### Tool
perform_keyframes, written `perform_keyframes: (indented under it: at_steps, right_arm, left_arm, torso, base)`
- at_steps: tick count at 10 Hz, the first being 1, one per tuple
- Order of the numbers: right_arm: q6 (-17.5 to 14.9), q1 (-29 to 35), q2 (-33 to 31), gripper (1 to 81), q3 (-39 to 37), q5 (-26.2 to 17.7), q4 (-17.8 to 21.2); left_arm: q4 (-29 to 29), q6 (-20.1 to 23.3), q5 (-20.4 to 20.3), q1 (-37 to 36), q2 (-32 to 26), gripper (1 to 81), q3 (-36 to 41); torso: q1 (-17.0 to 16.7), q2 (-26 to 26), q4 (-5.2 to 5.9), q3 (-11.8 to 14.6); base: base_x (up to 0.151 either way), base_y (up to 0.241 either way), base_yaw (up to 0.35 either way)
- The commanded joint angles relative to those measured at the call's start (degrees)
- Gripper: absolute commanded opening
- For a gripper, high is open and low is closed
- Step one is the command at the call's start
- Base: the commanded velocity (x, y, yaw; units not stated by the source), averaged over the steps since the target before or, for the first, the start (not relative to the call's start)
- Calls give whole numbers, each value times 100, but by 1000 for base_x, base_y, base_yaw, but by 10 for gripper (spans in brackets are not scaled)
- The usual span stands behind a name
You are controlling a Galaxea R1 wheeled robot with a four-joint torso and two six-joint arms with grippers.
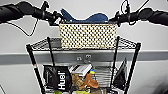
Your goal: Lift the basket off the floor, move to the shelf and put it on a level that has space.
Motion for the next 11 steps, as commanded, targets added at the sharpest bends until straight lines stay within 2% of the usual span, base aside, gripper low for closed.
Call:
perform_keyframes:
  at_steps: [1,5,6,8,11]
  right_arm:
    - [-75,867,-156,10,148,-136,-108]
    - [-75,893,-324,10,359,-75,-99]
    - [-75,884,-324,811,369,-57,-99]
    - [-75,893,-367,811,395,-48,-99]
    - [-76,1077,-867,811,850,31,-90]
  left_arm:
    - [84,11,-26,-993,42,811,-25]
    - [49,11,-35,-1098,-2,811,90]
    - [40,11,-35,-1107,-11,811,116]
    - [40,11,-35,-1107,-125,811,186]
    - [75,11,-18,-1300,-564,811,432]
  torso:
    - [0,0,0,0]
    - [2,2,0,0]
    - [2,2,0,0]
    - [2,2,0,0]
    - [2,2,0,0]
  base:
    - [0,0,0]
    - [0,0,0]
    - [0,0,0]
    - [0,0,0]
    - [0,0,0]
